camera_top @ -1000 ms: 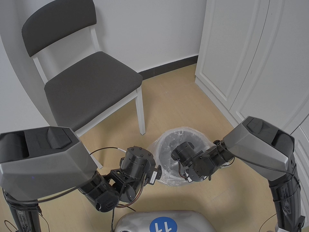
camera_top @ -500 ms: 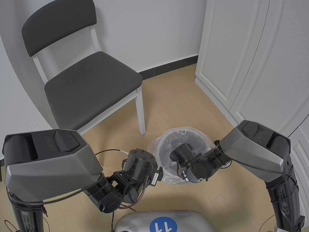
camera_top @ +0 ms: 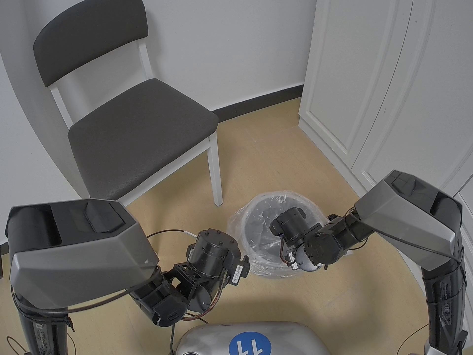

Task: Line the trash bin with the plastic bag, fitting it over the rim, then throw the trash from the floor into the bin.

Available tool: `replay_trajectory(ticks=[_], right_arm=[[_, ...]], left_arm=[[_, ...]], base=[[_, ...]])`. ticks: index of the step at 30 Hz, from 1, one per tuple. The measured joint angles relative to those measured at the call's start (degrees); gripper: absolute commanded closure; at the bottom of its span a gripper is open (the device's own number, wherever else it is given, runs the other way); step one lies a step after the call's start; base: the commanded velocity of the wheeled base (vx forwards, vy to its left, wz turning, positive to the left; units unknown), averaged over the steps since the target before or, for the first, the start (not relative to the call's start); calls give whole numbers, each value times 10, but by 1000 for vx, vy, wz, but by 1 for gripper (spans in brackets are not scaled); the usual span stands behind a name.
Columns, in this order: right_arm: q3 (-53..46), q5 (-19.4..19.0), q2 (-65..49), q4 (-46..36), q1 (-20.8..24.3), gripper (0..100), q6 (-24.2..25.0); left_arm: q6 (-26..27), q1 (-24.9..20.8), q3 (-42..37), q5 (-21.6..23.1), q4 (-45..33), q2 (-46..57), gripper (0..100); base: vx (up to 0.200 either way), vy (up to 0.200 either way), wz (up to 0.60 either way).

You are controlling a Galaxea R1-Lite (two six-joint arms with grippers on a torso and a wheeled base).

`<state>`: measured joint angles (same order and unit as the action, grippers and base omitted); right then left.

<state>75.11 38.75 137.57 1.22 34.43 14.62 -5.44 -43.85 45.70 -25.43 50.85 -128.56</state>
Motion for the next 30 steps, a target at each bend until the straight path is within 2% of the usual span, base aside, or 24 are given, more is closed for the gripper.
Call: replay_trajectory(ticks=[20, 30], right_arm=[[-80, 9, -44, 6, 9, 0, 8], [-99, 4, -1, 61, 9, 0, 4]], left_arm=[[1, -2, -3, 0, 5, 0, 0], [1, -5, -3, -1, 5, -3, 0]], base=[[0, 0, 0], [0, 0, 0]])
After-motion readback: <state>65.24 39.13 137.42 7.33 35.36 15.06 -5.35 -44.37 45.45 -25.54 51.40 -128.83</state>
